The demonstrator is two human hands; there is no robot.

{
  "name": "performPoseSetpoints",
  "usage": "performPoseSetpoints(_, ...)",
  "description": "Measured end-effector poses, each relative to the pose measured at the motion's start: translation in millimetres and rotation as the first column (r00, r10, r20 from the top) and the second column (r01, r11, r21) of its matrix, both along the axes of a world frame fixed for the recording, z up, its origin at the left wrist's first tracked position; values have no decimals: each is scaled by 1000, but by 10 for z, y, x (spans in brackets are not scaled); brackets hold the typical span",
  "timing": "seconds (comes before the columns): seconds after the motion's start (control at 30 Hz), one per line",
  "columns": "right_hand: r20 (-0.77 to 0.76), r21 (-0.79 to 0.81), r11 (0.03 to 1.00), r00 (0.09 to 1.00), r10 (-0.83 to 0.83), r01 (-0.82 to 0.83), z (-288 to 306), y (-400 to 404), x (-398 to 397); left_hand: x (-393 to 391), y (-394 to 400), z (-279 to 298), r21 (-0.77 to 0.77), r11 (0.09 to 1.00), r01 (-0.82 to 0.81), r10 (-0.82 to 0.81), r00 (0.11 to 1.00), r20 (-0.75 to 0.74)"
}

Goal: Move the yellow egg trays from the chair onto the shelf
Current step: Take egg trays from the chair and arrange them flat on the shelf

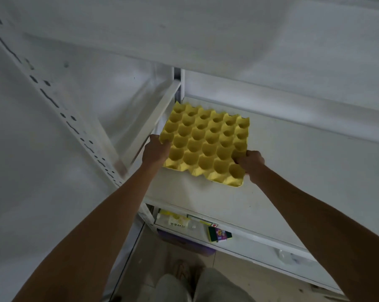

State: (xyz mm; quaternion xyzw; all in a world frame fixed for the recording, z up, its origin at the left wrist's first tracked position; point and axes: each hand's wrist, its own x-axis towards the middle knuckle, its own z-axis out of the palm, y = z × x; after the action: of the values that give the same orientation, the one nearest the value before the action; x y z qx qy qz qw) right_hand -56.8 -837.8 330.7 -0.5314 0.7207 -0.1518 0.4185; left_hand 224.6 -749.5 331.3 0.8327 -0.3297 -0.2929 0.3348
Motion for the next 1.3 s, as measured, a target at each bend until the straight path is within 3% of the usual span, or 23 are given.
performPoseSetpoints(0.13,-44,-42,999,999,4,-6,-62,-109,120,97,-107,-135,36,999,38,-42,994,103)
performPoseSetpoints(0.33,-176,-80,995,983,46,-61,-80,-82,222,175,-225,-241,17,999,47,-49,989,142)
performPoseSetpoints(0.6,-234,-32,995,968,87,-97,72,-95,125,-15,-183,-87,99,990,97,-117,967,228)
performPoseSetpoints(0.7,-354,-72,981,924,142,-178,146,-1,102,-125,-74,31,153,973,171,-216,906,363)
performPoseSetpoints(0.77,-440,-190,944,883,165,-271,204,68,59,-213,29,114,169,960,222,-275,847,454)
performPoseSetpoints(0.9,-593,-383,725,754,282,-572,379,184,-63,-452,350,279,187,955,232,-297,775,557)
performPoseSetpoints(1.03,-676,-462,399,606,420,-792,572,456,-222,-826,881,434,182,972,148,-226,803,552)
performPoseSetpoints(1.17,-714,-509,63,462,527,-858,669,1061,-607,-1463,1674,535,143,990,21,-99,818,566)
performPoseSetpoints(1.3,-697,-501,-163,285,659,-850,646,1847,-1128,-2344,2662,510,138,981,-136,32,813,581)
